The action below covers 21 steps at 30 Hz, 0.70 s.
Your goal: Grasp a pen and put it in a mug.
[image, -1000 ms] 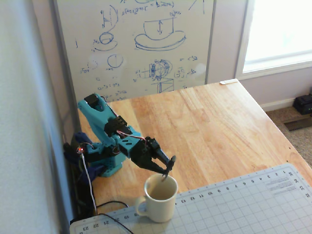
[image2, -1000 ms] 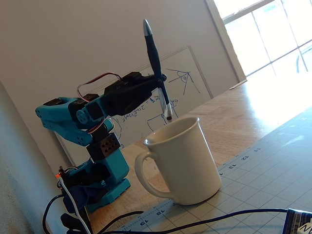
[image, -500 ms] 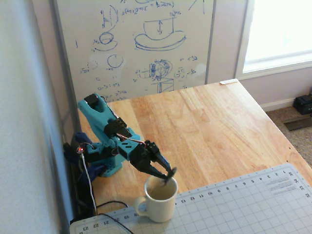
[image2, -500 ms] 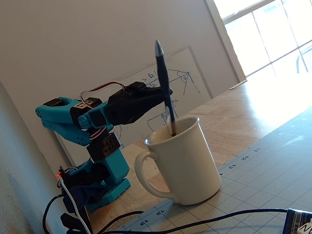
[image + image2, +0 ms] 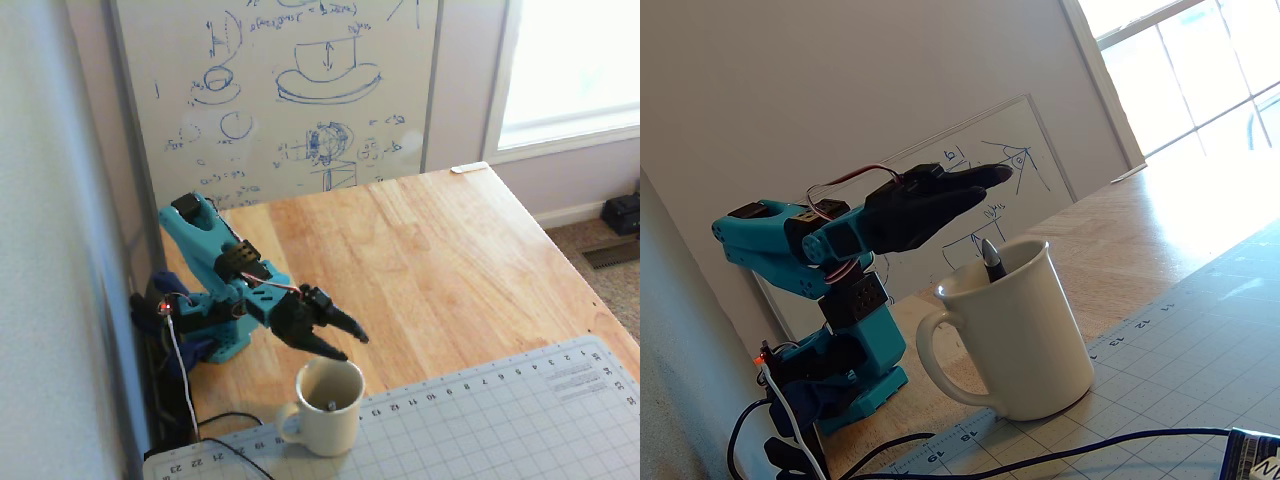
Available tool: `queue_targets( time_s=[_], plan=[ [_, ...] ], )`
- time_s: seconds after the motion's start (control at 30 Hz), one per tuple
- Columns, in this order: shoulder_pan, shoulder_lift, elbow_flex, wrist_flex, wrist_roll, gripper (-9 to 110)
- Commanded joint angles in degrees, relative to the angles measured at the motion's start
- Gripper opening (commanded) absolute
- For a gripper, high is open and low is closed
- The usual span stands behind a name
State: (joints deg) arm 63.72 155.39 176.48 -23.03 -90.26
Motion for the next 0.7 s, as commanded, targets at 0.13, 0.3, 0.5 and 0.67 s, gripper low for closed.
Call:
queue_targets(
  time_s=[0.13,0.3,0.5,0.67],
  plan=[
    [-8.0,0.8,-8.7,-1.1,14.5,17],
    [-16.2,0.8,-8.9,0.1,27.8,8],
    [-26.8,3.7,-9.5,10.1,35.3,0],
    [-35.5,11.3,-9.5,23.8,37.0,1]
  ],
)
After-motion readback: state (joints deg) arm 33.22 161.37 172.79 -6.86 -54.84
